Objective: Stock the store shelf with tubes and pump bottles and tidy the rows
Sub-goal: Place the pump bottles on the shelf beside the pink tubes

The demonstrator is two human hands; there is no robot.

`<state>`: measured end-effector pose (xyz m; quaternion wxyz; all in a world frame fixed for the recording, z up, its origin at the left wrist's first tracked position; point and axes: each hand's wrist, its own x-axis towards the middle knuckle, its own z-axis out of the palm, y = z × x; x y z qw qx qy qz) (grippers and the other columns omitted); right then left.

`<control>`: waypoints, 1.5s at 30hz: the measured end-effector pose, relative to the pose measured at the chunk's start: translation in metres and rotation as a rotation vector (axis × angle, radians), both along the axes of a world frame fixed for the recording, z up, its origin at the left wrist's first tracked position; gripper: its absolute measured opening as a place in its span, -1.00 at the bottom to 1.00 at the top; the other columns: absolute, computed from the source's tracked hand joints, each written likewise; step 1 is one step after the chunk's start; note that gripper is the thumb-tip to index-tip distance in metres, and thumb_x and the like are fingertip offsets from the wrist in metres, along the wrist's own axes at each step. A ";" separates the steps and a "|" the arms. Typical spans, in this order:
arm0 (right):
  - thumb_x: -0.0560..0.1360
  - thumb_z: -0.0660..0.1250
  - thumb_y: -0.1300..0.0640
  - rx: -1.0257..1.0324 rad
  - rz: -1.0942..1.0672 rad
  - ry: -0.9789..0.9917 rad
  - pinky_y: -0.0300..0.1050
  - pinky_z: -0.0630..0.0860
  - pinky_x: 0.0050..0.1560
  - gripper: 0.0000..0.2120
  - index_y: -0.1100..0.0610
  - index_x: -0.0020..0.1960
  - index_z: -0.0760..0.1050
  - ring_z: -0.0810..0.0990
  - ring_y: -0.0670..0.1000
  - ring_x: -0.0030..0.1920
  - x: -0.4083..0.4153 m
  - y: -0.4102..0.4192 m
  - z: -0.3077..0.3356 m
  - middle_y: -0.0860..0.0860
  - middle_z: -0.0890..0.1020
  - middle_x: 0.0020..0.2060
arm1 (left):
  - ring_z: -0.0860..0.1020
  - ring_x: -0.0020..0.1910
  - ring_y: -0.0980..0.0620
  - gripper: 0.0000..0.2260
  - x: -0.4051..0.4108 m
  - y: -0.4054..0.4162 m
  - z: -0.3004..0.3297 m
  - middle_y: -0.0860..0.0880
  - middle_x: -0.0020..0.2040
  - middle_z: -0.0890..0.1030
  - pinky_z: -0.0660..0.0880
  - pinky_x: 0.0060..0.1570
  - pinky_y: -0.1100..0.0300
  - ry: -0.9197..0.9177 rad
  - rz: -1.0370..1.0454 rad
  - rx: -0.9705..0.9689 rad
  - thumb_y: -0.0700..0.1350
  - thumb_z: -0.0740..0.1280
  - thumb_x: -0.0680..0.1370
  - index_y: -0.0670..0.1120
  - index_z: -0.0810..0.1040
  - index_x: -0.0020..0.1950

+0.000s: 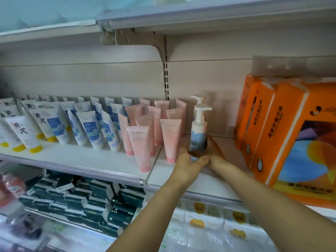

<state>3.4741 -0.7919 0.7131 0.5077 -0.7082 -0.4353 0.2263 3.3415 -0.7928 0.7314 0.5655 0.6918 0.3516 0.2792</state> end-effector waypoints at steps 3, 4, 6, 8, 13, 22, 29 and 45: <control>0.34 0.53 0.25 -0.037 -0.067 0.088 0.07 0.52 0.21 -0.41 0.13 0.29 0.35 0.57 0.10 0.13 -0.007 -0.005 0.002 0.07 0.56 0.14 | 0.46 0.12 0.14 -0.50 -0.012 -0.004 0.003 0.08 0.23 0.45 0.42 0.14 0.30 0.001 0.006 -0.043 -0.08 0.38 0.55 -0.04 0.25 0.43; 0.32 0.55 0.23 -0.055 -0.105 0.110 0.05 0.52 0.18 -0.37 0.11 0.29 0.34 0.56 0.09 0.10 -0.010 -0.006 0.000 0.05 0.55 0.12 | 0.48 0.17 0.08 -0.47 -0.016 -0.004 0.003 0.04 0.28 0.45 0.44 0.22 0.18 -0.005 0.015 -0.076 -0.06 0.38 0.55 -0.05 0.25 0.46; 0.32 0.55 0.20 -0.053 -0.162 0.118 -0.05 0.50 0.07 -0.34 0.11 0.31 0.31 0.55 0.06 0.05 -0.015 -0.008 -0.002 0.02 0.53 0.07 | 0.53 0.18 0.01 -0.47 -0.025 -0.004 0.003 -0.06 0.30 0.47 0.50 0.24 0.06 -0.049 0.049 -0.155 -0.05 0.38 0.55 -0.08 0.27 0.47; 0.34 0.54 0.18 -0.020 -0.219 0.058 -0.08 0.48 0.01 -0.35 0.11 0.33 0.29 0.56 0.09 0.05 -0.019 -0.014 -0.004 0.03 0.52 0.03 | 0.57 0.12 -0.01 -0.52 -0.034 -0.004 0.003 -0.10 0.23 0.51 0.54 0.17 0.09 -0.113 0.078 -0.240 -0.06 0.37 0.56 -0.10 0.31 0.43; 0.42 0.44 0.21 0.079 -0.353 -0.160 -0.01 0.48 0.11 -0.52 0.19 0.27 0.36 0.52 0.15 0.13 -0.047 -0.028 -0.004 0.12 0.55 0.11 | 0.65 0.04 -0.07 -0.74 -0.068 -0.009 0.004 -0.09 0.10 0.64 0.58 0.09 0.06 -0.257 0.097 -0.376 -0.11 0.34 0.57 -0.06 0.47 0.25; 0.49 0.28 0.33 0.405 -0.269 -0.116 -0.19 0.44 -0.06 -0.66 0.06 0.20 0.37 0.45 -0.12 -0.14 -0.172 -0.039 0.011 -0.11 0.47 -0.13 | 0.63 -0.19 -0.02 -0.83 -0.185 -0.002 0.001 -0.09 -0.09 0.67 0.58 -0.11 0.10 -0.385 0.195 -0.445 -0.14 0.30 0.60 -0.11 0.54 0.18; 0.52 0.23 0.38 0.375 -0.001 -0.001 -0.39 0.39 -0.18 -0.71 0.07 0.15 0.38 0.44 -0.18 -0.19 -0.328 0.000 -0.007 -0.01 0.49 -0.13 | 0.60 -0.29 0.03 -0.84 -0.337 0.018 -0.019 -0.05 -0.18 0.67 0.55 -0.25 0.17 -0.387 0.404 -0.483 -0.14 0.28 0.61 -0.12 0.55 0.16; 0.49 0.22 0.42 0.165 0.535 0.152 -0.43 0.40 -0.13 -0.73 0.13 0.07 0.48 0.43 -0.27 -0.25 -0.619 0.110 -0.067 -0.07 0.52 -0.14 | 0.57 -0.34 0.03 -0.85 -0.636 0.068 -0.067 -0.05 -0.23 0.64 0.50 -0.31 0.19 -0.477 0.965 -0.480 -0.16 0.28 0.60 -0.17 0.53 0.13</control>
